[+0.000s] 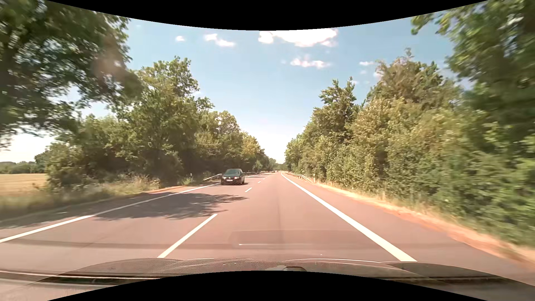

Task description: Follow the waypoints while adhering to traffic rules and regulations

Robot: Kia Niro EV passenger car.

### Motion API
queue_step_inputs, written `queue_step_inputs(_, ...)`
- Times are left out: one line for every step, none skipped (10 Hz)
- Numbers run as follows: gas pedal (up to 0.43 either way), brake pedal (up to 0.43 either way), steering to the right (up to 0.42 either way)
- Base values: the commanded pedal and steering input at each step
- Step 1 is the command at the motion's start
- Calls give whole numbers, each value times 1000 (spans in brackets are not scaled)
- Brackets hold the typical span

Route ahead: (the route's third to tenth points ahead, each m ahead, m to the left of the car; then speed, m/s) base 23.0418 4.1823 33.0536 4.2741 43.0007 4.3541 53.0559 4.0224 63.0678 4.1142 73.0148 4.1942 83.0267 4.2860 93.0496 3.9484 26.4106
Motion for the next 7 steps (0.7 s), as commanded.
queue_step_inputs(409,0,2)
queue_step_inputs(409,0,3)
queue_step_inputs(390,0,3)
queue_step_inputs(311,0,3)
queue_step_inputs(268,0,3)
queue_step_inputs(268,0,3)
queue_step_inputs(268,0,2)
